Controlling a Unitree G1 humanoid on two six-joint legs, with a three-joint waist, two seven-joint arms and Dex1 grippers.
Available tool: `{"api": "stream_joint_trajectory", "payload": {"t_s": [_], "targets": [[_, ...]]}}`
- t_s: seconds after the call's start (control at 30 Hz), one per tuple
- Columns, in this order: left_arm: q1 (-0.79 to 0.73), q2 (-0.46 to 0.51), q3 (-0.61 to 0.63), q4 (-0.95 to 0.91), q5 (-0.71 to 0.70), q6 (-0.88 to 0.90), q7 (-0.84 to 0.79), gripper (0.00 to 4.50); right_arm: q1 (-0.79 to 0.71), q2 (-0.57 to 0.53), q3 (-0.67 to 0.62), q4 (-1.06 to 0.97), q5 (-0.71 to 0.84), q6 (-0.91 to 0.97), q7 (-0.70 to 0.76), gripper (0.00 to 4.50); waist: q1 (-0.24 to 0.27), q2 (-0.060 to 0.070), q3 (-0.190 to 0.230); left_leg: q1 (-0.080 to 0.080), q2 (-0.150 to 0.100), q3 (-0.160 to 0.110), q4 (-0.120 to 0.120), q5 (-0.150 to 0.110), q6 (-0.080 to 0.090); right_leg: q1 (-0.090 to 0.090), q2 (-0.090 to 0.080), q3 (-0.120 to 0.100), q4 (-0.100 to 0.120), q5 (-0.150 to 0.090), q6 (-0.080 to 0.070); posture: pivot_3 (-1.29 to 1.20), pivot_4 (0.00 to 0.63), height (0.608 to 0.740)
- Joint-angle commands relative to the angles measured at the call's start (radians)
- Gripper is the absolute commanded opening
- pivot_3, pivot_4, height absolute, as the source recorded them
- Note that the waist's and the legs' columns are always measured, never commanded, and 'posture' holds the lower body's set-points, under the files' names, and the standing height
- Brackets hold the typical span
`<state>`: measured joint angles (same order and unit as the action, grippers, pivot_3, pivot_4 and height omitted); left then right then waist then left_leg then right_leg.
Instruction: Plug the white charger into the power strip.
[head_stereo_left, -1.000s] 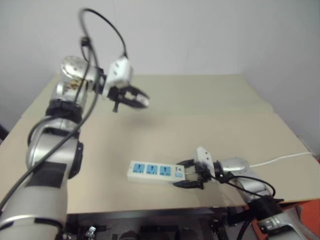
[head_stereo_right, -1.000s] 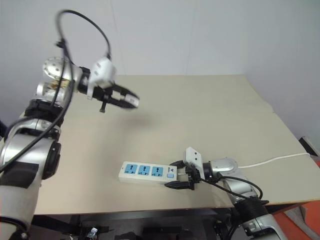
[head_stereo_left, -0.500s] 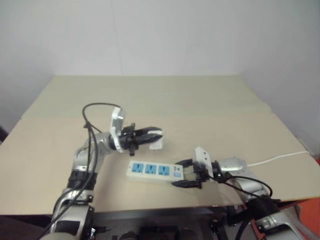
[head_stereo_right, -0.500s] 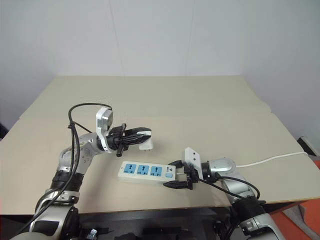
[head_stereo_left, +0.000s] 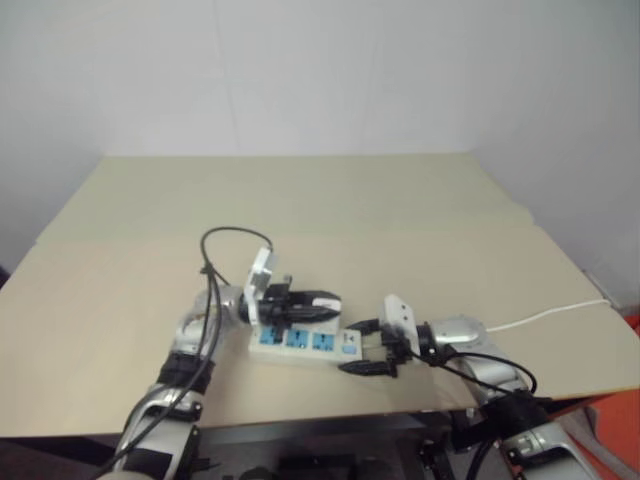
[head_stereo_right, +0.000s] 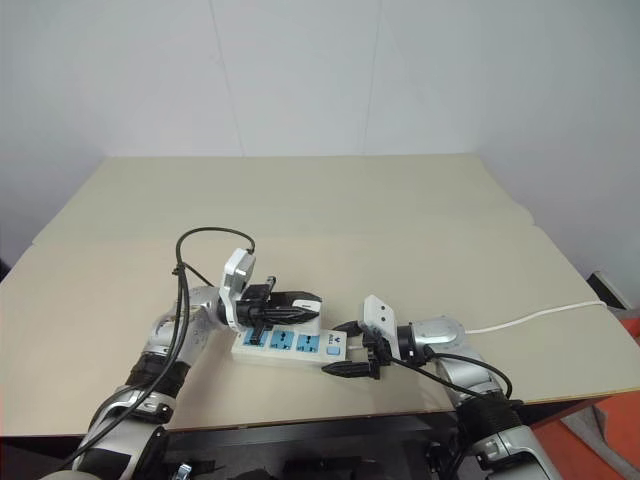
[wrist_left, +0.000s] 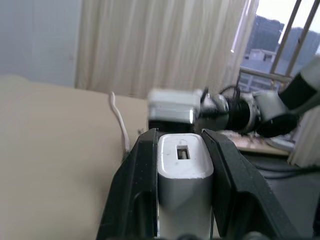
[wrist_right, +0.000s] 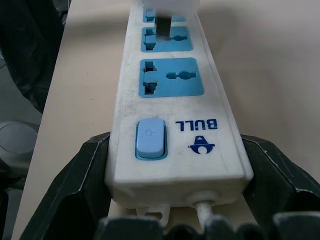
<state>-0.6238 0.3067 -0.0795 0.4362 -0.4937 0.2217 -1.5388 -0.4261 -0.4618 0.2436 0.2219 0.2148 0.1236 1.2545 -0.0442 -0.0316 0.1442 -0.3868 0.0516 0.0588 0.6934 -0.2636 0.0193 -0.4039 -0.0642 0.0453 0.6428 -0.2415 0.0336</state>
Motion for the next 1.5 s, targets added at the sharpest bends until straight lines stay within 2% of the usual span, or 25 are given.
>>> {"api": "stream_joint_trajectory", "payload": {"t_s": [0.03,0.3,0.9,1.5], "targets": [[-0.037,-0.002,-0.003,0.027,0.017,-0.036,-0.024,1.02,0.006,0.006,0.021,0.021,-0.029,-0.007,-0.019,3.43,0.0,0.0,0.0,0.0,0.0,0.0,0.0,0.0,0.0,0.0,0.0,0.0,0.0,0.0,0.0,0.0,0.15,0.74],[-0.025,0.011,-0.028,0.057,0.058,-0.083,-0.074,1.02,0.002,0.01,0.022,0.033,-0.034,-0.018,-0.02,3.43,0.0,0.0,0.0,0.0,0.0,0.0,0.0,0.0,0.0,0.0,0.0,0.0,0.0,0.0,0.0,0.0,0.15,0.74],[-0.005,-0.019,-0.015,0.114,0.068,-0.108,-0.053,1.02,0.004,0.013,0.022,0.028,-0.035,-0.02,-0.023,3.43,0.0,0.0,0.0,0.0,0.0,0.0,0.0,0.0,0.0,0.0,0.0,0.0,0.0,0.0,0.0,0.0,0.15,0.74],[0.027,0.017,0.0,0.169,0.087,-0.198,-0.074,1.02,0.004,0.022,0.018,0.038,-0.036,-0.037,-0.031,3.43,-0.003,0.0,0.0,0.0,0.001,0.0,-0.001,0.0,0.0,0.0,0.001,0.0,-0.001,0.0,0.0,0.0,0.15,0.74]]}}
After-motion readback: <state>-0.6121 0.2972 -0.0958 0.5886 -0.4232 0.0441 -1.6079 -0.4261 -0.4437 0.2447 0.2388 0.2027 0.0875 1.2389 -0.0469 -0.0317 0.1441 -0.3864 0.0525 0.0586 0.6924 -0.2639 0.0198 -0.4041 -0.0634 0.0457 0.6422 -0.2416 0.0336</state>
